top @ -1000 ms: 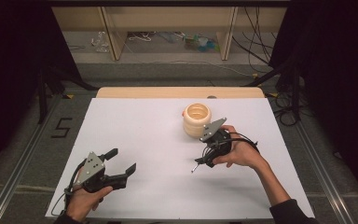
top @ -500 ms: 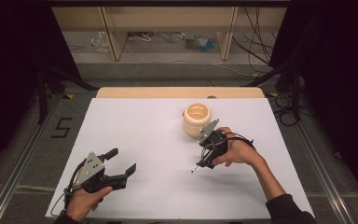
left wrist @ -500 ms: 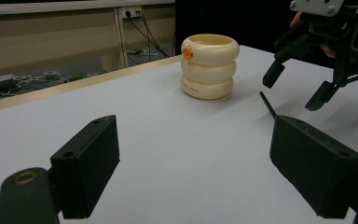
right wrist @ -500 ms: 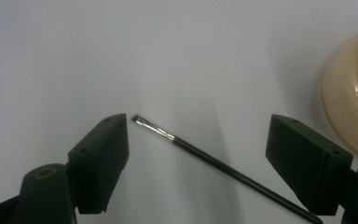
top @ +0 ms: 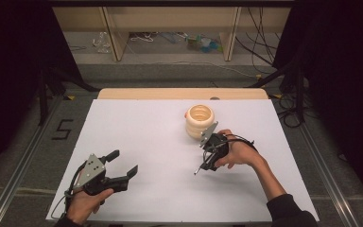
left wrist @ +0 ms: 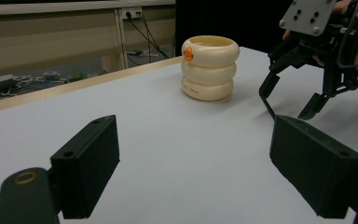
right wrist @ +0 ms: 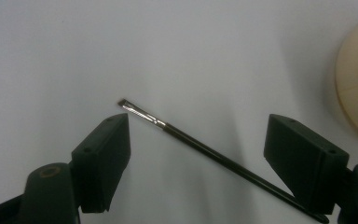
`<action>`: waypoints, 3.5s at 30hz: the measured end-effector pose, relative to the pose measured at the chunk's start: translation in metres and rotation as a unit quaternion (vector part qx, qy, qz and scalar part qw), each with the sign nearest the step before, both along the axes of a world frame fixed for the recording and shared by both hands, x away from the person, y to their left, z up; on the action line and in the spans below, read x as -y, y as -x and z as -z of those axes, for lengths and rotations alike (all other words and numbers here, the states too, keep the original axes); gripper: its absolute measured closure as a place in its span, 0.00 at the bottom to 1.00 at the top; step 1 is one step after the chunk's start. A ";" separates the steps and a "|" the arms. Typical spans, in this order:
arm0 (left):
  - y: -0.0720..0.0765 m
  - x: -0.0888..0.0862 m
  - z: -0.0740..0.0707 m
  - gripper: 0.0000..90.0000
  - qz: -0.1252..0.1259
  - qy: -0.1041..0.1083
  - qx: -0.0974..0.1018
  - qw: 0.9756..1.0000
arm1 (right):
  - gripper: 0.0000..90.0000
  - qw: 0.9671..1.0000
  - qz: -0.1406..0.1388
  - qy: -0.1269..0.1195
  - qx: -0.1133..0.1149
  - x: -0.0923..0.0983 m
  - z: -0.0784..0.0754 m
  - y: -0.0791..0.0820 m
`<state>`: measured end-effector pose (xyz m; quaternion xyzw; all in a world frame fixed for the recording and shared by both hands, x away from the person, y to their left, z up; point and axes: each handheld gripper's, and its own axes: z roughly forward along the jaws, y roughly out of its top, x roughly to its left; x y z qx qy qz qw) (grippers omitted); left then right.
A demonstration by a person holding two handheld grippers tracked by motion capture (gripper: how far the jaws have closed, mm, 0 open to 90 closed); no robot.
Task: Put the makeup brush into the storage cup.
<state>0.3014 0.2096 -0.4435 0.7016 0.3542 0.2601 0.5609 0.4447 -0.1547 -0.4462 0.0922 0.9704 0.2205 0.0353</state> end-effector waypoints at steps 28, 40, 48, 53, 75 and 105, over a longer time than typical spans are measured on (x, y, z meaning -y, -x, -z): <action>0.000 -0.001 -0.001 0.17 0.000 0.003 0.003 1.000 | 0.34 0.999 -0.009 0.043 -0.017 -0.006 0.011 -0.005; 0.001 -0.002 -0.002 0.17 -0.001 0.002 0.003 1.000 | 0.39 0.998 -0.009 0.051 -0.026 -0.007 0.013 -0.006; 0.001 -0.002 -0.002 0.17 -0.001 0.005 0.002 1.000 | 0.41 0.998 -0.004 0.056 -0.033 -0.006 0.016 -0.008; 0.001 -0.002 -0.002 0.17 -0.001 0.006 0.003 1.000 | 0.45 0.998 -0.002 0.055 -0.031 -0.006 0.015 -0.009; 0.002 -0.002 -0.003 0.17 -0.001 0.005 0.007 1.000 | 0.59 0.996 -0.008 0.086 -0.024 -0.013 0.012 -0.004; 0.003 -0.003 -0.005 0.18 -0.002 0.007 0.015 1.000 | 0.85 0.994 -0.018 0.105 -0.034 -0.015 0.010 -0.003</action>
